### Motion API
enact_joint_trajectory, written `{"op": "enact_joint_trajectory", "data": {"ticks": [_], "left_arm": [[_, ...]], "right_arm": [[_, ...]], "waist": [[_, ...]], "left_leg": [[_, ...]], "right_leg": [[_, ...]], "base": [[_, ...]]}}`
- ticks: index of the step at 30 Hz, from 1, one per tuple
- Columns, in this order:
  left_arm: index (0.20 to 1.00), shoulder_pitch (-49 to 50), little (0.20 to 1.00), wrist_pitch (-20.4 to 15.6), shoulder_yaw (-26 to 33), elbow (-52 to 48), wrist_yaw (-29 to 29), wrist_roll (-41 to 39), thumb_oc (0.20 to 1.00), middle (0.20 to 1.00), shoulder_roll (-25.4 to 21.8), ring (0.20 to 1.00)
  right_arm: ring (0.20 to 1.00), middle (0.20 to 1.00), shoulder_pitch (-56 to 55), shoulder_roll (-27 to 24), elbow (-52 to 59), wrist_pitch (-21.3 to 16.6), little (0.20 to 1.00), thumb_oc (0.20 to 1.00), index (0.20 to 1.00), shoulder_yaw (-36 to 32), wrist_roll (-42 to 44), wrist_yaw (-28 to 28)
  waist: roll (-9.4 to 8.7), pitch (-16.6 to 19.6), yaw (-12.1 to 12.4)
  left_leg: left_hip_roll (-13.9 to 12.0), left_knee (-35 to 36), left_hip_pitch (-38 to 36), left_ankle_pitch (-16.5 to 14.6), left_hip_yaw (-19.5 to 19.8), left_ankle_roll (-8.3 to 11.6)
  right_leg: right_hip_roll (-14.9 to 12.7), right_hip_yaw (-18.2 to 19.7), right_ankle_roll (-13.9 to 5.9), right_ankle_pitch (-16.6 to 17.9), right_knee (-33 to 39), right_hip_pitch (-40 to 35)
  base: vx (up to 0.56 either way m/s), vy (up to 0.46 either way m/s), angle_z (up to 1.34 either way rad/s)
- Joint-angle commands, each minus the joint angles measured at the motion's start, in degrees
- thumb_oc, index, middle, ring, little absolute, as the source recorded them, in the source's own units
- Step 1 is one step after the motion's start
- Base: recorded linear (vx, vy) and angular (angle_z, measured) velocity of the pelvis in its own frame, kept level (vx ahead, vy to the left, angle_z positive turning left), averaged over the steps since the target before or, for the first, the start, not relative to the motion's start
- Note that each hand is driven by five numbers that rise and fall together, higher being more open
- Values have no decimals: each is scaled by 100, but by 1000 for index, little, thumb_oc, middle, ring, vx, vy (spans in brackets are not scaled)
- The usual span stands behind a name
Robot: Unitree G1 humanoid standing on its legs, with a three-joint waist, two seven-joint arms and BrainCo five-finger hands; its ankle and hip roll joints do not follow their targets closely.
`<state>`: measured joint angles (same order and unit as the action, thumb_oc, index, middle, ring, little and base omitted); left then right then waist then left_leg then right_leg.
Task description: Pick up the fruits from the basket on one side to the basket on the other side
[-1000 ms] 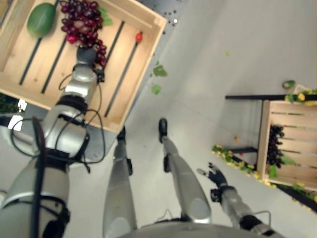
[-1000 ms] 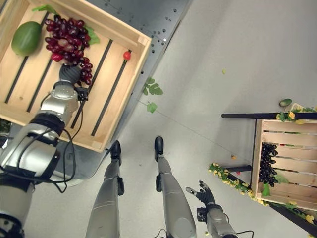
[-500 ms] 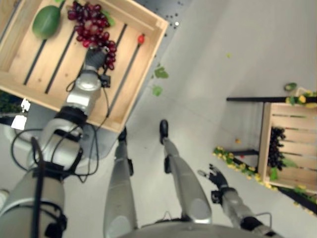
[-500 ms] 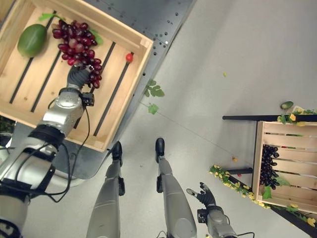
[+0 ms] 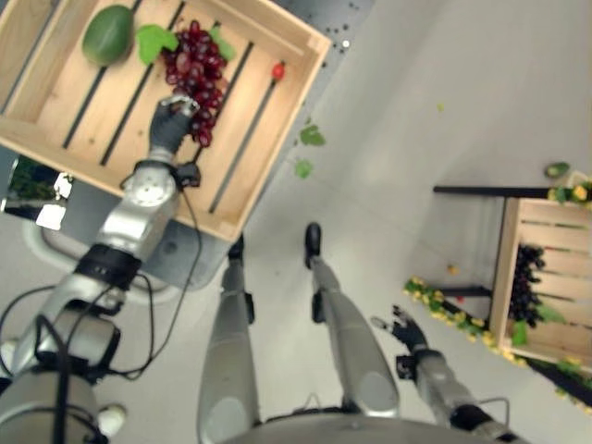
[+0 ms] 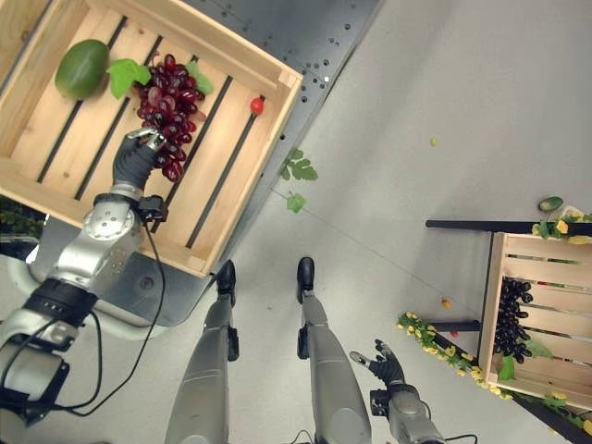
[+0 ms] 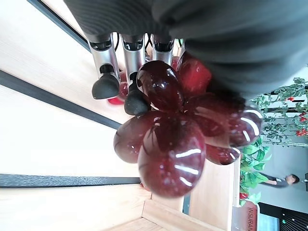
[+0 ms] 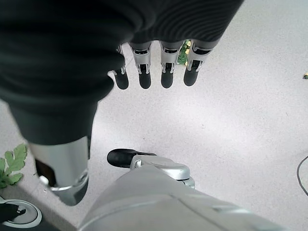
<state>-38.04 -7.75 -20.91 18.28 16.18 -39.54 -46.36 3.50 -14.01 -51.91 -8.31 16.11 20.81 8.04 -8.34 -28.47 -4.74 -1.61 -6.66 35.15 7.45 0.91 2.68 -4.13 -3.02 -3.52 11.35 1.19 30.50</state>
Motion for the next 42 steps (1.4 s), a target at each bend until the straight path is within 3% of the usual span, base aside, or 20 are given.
{"op": "enact_joint_trajectory", "data": {"ticks": [1, 11, 21, 33, 42], "left_arm": [[200, -43, 200, -551, 502, -594, -118, -41, 200, 200, -228, 200], [200, 783, 200, -632, 943, -1546, -456, -286, 200, 200, -468, 200], [200, 1377, 200, -605, 1224, -2129, -917, -530, 200, 200, -859, 200], [200, 1868, 200, -433, 1183, -2595, -1329, -648, 200, 200, -1186, 200], [200, 2238, 200, -233, 1117, -2662, -1562, -477, 200, 200, -850, 200]], "right_arm": [[1000, 1000, -409, -222, 217, 68, 1000, 1000, 1000, -122, -150, 3], [1000, 1000, -318, -303, 203, 126, 1000, 1000, 1000, -97, -377, -132], [1000, 1000, -278, -611, 1022, 69, 1000, 1000, 1000, 49, -776, -320], [1000, 1000, 73, -1318, 3708, -167, 1000, 1000, 1000, 76, -916, -481], [1000, 1000, 533, -1498, 4824, -78, 1000, 1000, 1000, 42, -654, -628]], "waist": [[165, 24, 32], [275, 156, 146], [365, 408, 259], [415, 922, 383], [413, 1436, 469]], "left_leg": [[238, 158, 67, -31, 158, -64], [240, 190, -184, -63, 167, -69], [200, 274, -633, -70, 216, -52], [107, 422, -1423, -144, 283, -24], [16, 655, -2067, -213, 332, -19]], "right_leg": [[-99, 104, -366, -77, -89, -55], [-84, 63, -343, -157, -109, -281], [-50, -47, -315, -290, -132, -692], [2, -152, -299, -487, -61, -1434], [87, -248, -260, -680, -15, -1934]], "base": [[0, 0, 0], [4, -7, 2], [18, -19, 2], [50, -33, 4], [69, -23, 3]]}}
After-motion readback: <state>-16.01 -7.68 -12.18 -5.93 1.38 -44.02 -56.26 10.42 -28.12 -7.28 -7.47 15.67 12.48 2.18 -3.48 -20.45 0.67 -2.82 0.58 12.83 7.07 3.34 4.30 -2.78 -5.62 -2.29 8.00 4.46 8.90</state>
